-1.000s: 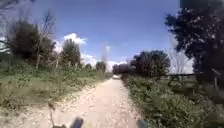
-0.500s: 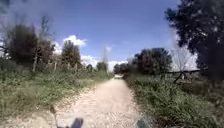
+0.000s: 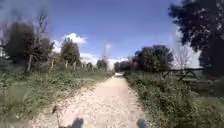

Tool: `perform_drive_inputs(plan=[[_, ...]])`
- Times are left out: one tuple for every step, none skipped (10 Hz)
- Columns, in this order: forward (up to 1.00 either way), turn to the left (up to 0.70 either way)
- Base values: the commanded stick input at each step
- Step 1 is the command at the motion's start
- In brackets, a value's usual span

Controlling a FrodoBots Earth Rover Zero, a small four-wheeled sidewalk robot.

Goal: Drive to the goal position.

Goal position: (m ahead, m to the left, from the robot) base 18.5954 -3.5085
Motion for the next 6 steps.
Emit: perform_drive_inputs(plan=[[0.70,0.00],[0.70,0.00],[0.70,0.00],[0.70,0.00],[0.70,0.00],[0.70,0.00]])
